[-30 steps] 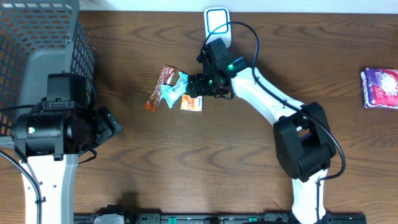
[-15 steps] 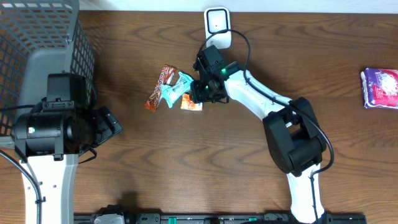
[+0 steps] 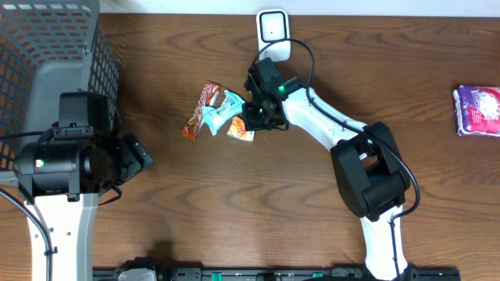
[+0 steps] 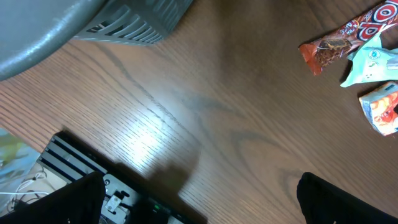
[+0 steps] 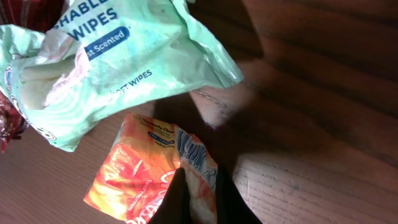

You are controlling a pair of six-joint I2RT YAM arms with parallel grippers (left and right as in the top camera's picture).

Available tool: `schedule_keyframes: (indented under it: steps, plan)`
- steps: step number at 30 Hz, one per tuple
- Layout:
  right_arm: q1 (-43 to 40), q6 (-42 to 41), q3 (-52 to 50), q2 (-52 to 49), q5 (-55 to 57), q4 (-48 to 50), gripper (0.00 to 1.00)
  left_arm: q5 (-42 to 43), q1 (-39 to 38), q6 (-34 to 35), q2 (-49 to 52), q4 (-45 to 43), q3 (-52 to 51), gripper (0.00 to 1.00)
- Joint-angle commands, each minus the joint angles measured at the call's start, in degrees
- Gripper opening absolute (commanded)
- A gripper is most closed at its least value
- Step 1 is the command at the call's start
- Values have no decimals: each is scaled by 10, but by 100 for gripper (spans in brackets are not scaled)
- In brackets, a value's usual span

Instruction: Scan the item barcode

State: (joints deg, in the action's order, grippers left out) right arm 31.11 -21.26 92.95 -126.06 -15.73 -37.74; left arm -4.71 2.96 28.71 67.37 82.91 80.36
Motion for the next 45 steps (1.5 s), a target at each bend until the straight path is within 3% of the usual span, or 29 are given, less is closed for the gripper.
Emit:
schedule_keyframes:
  steps: [1, 12, 20, 31, 37, 39, 45]
  plan:
    - [-11, -37, -1, -2, 21, -14, 1, -9, 3, 5, 0, 2, -1, 98]
    - [-75, -97, 0, 26, 28, -76, 1, -9, 3, 5, 0, 2, -1, 98]
    - [-129, -207, -1, 28, 48, -147, 1, -9, 3, 5, 0, 2, -1, 98]
    - [-146, -264, -1, 29, 47, -150, 1, -9, 3, 5, 0, 2, -1, 98]
    - [-165, -258, -1, 29, 47, -150, 9, -9, 3, 5, 0, 2, -1, 98]
    - [-162, -211, -1, 29, 42, -150, 16, -9, 3, 5, 0, 2, -1, 98]
    - [-161, -128, 1, 33, -28, -153, 23, -9, 3, 5, 0, 2, -1, 98]
